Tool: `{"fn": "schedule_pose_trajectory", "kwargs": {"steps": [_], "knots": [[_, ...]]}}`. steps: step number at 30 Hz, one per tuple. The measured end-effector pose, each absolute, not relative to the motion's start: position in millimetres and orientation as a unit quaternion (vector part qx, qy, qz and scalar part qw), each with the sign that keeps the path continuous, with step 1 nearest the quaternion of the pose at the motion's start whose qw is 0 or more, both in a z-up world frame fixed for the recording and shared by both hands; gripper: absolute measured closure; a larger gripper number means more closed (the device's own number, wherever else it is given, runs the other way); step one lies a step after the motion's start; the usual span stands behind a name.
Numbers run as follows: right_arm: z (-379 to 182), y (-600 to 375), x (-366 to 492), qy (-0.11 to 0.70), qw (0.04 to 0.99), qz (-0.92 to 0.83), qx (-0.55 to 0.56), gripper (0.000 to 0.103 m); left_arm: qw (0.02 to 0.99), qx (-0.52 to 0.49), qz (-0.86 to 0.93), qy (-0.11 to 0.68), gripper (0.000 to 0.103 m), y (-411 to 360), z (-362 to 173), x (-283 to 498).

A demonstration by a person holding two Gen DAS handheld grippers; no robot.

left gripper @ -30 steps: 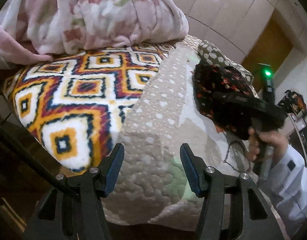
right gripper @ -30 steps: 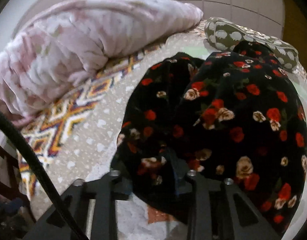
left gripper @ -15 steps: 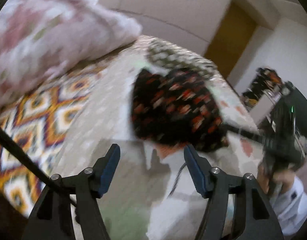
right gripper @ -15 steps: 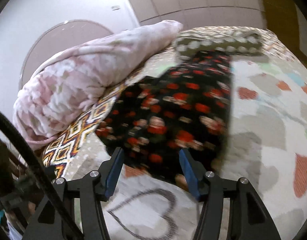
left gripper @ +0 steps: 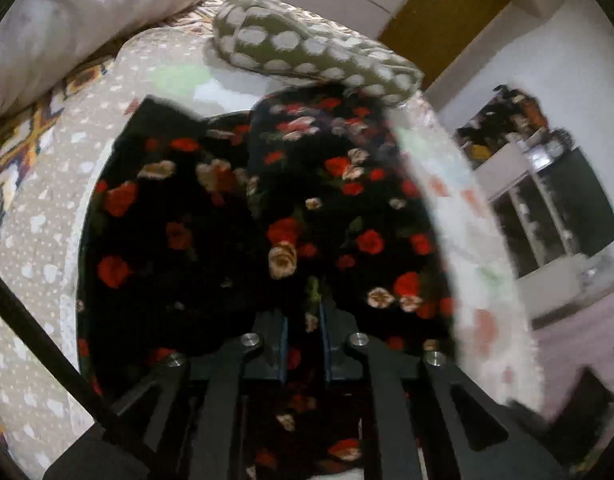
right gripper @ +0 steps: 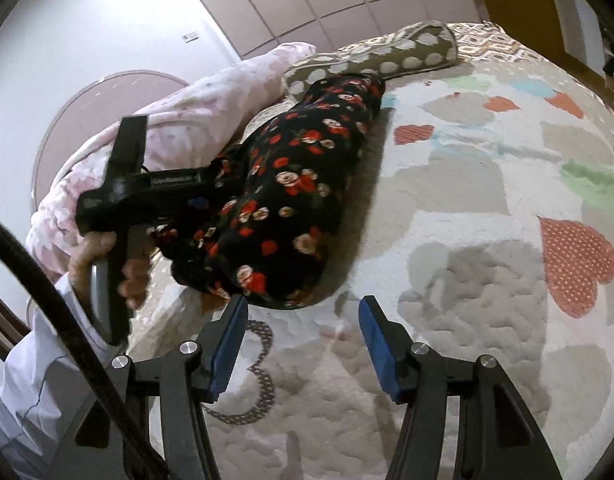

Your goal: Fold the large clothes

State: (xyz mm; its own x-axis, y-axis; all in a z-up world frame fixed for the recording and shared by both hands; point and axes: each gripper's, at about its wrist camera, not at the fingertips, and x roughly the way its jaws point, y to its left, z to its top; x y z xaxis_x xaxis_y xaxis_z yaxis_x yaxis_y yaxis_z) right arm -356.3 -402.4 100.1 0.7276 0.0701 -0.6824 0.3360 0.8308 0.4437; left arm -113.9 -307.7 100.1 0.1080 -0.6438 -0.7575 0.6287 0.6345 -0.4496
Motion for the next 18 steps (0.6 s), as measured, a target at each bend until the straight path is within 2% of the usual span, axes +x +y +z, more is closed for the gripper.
{"fn": "schedule_pose_trajectory", "kwargs": {"steps": [3, 6, 11, 16, 18], "knots": [[101.1, -413.0, -353.9, 0.356, 0.885, -0.076, 0.29, 0.041, 0.755, -0.026, -0.464, 0.462, 0.092, -287.4, 148.3, -118.1], [105.5, -421.2, -346.3, 0.345, 0.885, -0.067, 0.307, 0.04, 0.786, -0.014, -0.438, 0.437, 0.092, -259.6, 160.1, -108.4], [107.1, -432.0, -318.5, 0.323, 0.888, -0.066, 0.32, 0.018, 0.775, -0.046, -0.398, 0.489, 0.091, -225.7, 93.9, -84.2], [81.8, -454.3, -254.1, 0.346, 0.853, -0.03, 0.39, 0.016, 0.761, -0.114, -0.427, 0.474, 0.086, -217.1, 57.2, -85.5], [72.0, -458.4, -229.1, 0.351, 0.846, -0.021, 0.401, 0.011, 0.759, -0.129, -0.43, 0.471, 0.086, -212.9, 51.3, -86.7]]}}
